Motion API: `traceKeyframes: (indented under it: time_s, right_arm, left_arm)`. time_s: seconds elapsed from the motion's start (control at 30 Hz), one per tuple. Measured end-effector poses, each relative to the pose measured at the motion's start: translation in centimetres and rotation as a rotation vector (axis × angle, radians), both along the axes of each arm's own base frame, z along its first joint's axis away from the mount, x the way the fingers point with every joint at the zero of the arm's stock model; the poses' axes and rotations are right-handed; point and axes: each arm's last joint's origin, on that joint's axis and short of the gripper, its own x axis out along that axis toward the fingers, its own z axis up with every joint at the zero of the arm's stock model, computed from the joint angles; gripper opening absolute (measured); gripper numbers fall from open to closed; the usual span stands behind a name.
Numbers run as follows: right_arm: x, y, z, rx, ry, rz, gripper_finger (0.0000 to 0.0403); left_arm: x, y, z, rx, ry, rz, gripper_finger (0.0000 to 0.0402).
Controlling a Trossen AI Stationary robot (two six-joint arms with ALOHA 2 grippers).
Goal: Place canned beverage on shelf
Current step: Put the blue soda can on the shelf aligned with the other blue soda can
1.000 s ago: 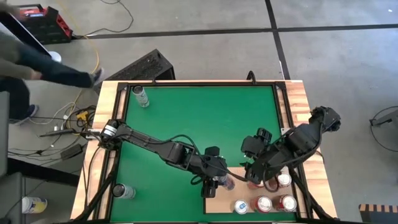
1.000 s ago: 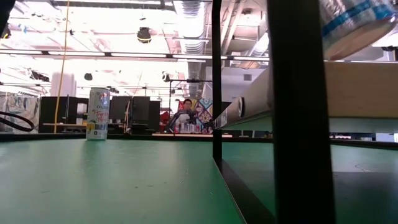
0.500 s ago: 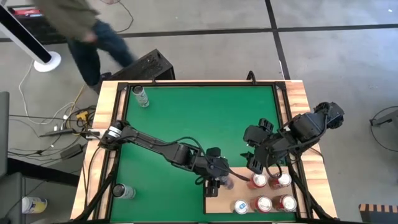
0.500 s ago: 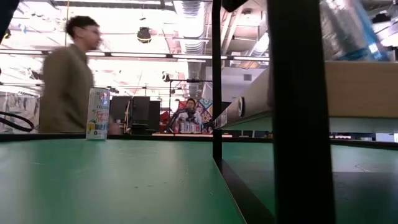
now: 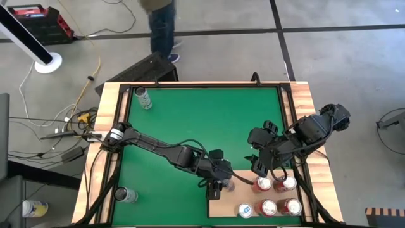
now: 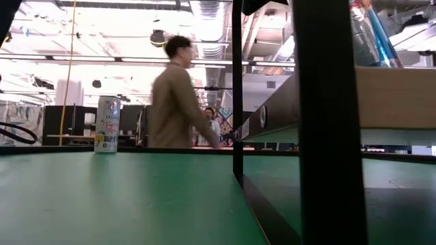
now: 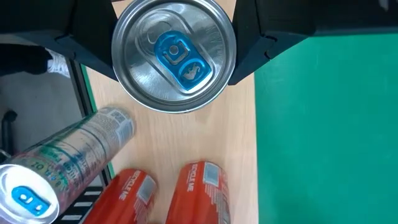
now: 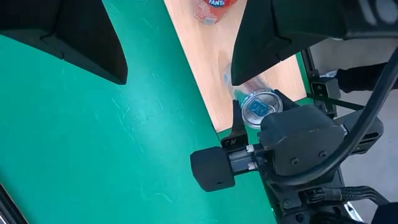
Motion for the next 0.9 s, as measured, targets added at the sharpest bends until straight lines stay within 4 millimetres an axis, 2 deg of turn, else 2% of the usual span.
traceKeyframes:
  time_s: [0.37,0.6,0.9]
  right_arm:
    - [0.03,0.02,0.02,0.003,-0.004,0.000,0.0312]
    - [0.10,0.06,0.03,0.010,-0.010,-0.006,0.0312]
    - [0.11,0.07,0.03,0.011,-0.010,-0.006,0.0312]
  left_arm:
    - [0.01,0.15,-0.05,0.011,0.005,-0.021,0.0217]
    - [0.02,0.12,-0.03,0.011,0.002,-0.031,0.0259]
    - [0.03,0.12,-0.02,0.007,0.003,-0.037,0.0255]
